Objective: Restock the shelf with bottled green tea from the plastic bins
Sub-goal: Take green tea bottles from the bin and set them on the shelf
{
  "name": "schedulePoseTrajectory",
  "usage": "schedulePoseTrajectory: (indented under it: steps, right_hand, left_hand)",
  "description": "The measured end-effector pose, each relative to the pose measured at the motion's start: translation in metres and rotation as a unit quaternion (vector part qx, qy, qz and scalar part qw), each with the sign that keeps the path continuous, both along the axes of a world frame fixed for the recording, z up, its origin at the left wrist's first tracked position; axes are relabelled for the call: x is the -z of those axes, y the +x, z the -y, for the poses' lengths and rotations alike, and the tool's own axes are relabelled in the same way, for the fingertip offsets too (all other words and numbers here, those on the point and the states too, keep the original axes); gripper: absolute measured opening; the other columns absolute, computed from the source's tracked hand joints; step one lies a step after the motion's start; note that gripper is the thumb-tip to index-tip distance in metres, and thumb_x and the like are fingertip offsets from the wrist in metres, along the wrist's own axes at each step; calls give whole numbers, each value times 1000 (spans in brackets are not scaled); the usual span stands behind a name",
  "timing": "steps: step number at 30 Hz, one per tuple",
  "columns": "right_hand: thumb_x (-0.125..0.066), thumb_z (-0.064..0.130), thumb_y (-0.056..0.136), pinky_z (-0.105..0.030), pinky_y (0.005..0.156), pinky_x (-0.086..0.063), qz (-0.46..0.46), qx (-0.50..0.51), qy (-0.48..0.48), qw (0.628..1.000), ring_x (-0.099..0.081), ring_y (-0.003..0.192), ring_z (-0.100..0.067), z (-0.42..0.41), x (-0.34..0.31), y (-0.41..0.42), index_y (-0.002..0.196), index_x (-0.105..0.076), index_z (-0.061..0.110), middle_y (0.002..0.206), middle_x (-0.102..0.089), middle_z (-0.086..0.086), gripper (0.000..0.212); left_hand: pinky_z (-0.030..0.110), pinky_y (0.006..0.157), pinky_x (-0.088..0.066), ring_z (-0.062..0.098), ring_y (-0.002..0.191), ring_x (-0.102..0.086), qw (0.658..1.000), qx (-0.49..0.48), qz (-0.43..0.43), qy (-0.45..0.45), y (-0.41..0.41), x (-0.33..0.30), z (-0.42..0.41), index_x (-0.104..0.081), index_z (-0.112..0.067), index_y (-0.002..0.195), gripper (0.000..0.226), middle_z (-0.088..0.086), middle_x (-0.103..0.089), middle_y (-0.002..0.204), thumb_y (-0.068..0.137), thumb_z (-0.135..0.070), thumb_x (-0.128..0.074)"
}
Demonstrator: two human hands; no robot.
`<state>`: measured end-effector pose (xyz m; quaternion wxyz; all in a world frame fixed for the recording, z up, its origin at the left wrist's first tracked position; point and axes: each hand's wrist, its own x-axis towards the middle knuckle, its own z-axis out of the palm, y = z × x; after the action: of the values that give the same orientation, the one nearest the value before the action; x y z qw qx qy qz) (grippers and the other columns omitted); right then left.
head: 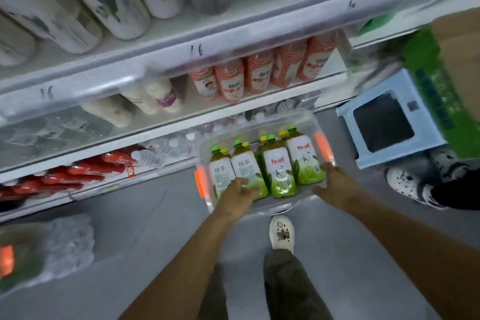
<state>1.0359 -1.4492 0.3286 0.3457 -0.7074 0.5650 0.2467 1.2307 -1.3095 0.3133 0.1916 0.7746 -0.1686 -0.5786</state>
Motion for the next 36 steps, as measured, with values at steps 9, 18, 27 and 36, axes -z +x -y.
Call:
schedulePoseTrajectory:
  steps: [9, 18, 27, 36]
  right_hand:
    - [-63, 17, 87, -44, 100, -43, 39, 48, 17, 998, -47, 125, -38, 36, 106, 0, 137, -33, 6, 135, -46, -20, 59]
    - [-58, 36, 90, -43, 102, -39, 22, 31, -26, 999, -40, 132, -37, 36, 155, 1, 152, -6, 4, 145, -36, -21, 87]
    - [-68, 52, 81, -44, 96, -45, -3, 18, -64, 998, -45, 125, -39, 41, 164, 9, 151, 2, 2, 138, -38, -24, 111]
    - [-76, 48, 74, -46, 97, -45, 15, 52, -43, 998, -47, 123, -41, 45, 159, 18, 149, -5, 4, 134, -41, -24, 112]
  left_hand:
    - [42, 106, -48, 26, 128, -54, 997, -77, 19, 0, -66, 100, 96, -28, -13, 154, 81, 7, -50, 143, 88, -27, -73]
    - [46, 102, -44, 39, 137, -38, 960, 159, 209, 96, -86, 148, 127, 21, -15, 156, 123, 17, -12, 157, 84, -47, -74]
    - [47, 96, -47, 42, 126, -50, 969, 99, 198, 109, -83, 161, 142, 18, -22, 156, 123, 17, -22, 146, 81, -42, -78]
    - [44, 97, -47, 43, 126, -49, 981, 54, 173, 66, -75, 155, 131, 9, -21, 156, 120, 17, -26, 142, 77, -39, -81]
